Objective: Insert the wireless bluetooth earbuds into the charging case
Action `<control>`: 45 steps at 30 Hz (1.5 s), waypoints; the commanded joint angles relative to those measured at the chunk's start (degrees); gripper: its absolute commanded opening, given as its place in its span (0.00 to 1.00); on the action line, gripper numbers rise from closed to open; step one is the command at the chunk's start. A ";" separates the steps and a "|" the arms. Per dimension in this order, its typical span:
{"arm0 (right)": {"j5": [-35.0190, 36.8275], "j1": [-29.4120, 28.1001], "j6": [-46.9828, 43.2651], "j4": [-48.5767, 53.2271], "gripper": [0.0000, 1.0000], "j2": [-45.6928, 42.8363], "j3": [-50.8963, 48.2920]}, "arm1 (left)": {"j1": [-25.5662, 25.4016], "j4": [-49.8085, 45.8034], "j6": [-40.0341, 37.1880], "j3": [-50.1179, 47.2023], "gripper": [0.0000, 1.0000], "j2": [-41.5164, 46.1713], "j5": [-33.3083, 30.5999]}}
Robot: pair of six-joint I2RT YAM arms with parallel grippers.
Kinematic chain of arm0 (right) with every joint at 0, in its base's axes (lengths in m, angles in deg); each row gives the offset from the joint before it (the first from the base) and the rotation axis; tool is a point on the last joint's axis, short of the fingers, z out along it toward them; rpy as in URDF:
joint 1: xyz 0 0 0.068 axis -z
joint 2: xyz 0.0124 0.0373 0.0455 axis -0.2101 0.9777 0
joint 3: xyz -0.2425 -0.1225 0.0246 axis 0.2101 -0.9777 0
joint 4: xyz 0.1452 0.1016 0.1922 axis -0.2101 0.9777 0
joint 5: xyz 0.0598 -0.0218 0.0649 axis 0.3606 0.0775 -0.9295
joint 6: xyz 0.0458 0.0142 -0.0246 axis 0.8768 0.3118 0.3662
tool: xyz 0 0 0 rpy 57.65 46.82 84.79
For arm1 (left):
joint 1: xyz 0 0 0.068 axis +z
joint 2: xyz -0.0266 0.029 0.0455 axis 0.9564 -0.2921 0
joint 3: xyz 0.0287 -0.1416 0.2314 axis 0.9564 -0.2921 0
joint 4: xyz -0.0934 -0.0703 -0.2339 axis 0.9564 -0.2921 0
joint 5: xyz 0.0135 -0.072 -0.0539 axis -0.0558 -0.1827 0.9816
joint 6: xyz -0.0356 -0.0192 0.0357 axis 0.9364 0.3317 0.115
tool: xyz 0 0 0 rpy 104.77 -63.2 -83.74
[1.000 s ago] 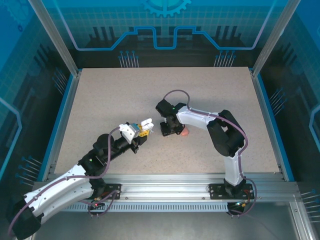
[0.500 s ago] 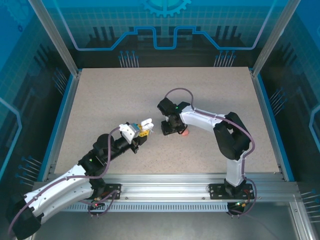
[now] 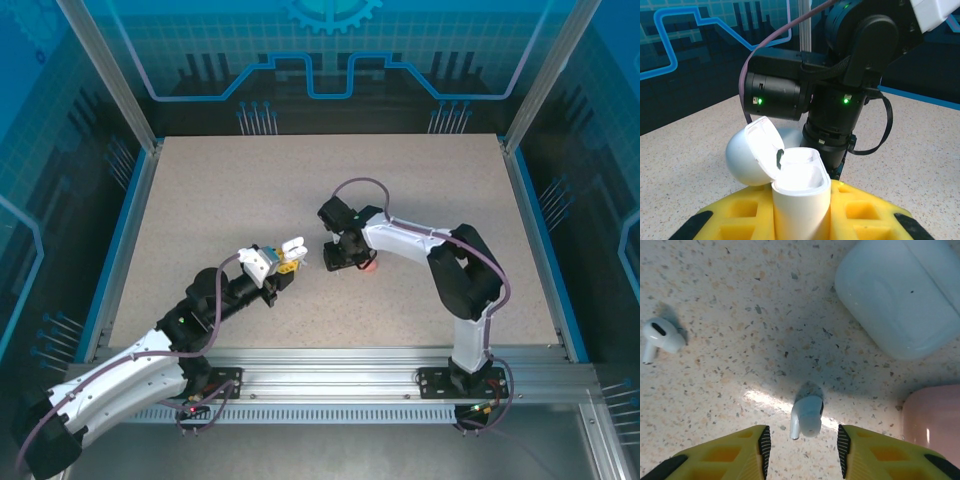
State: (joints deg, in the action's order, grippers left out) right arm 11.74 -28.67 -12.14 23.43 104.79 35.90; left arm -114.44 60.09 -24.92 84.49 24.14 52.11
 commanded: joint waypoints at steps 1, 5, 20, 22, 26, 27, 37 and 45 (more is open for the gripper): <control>-1.30 0.98 1.40 -0.80 0.43 1.56 -0.32 | -0.38 0.91 -1.14 0.25 0.00 0.37 -0.87; -2.58 1.08 1.23 -0.67 0.43 2.16 0.00 | -0.29 0.93 -1.15 0.37 0.00 0.32 -0.74; -3.98 -0.15 1.04 1.27 0.42 2.15 0.78 | -0.33 0.74 -1.14 0.25 0.00 0.40 -0.84; -4.33 -0.29 0.96 1.14 0.42 1.94 0.94 | -0.32 0.69 -1.19 0.18 0.00 0.60 -0.96; -5.10 -0.34 1.00 0.66 0.42 1.71 1.49 | -0.26 0.65 -1.23 -0.01 0.00 0.72 -1.04; -5.38 -0.40 0.92 0.49 0.42 1.68 1.61 | -0.28 0.62 -1.12 -0.01 0.00 0.72 -1.00; -7.43 -0.95 1.50 -0.90 0.42 1.77 2.68 | -0.27 0.63 -1.09 -0.19 0.00 0.78 -1.05; -1.88 -1.51 -0.74 1.74 0.43 1.13 4.44 | -0.26 0.36 -1.13 -0.25 0.00 1.22 -1.13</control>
State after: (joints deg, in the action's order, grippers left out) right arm 6.00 -29.63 -11.39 22.45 106.03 38.46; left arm -114.44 60.07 -25.10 84.49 24.18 52.09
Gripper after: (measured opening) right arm 0.426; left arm 0.228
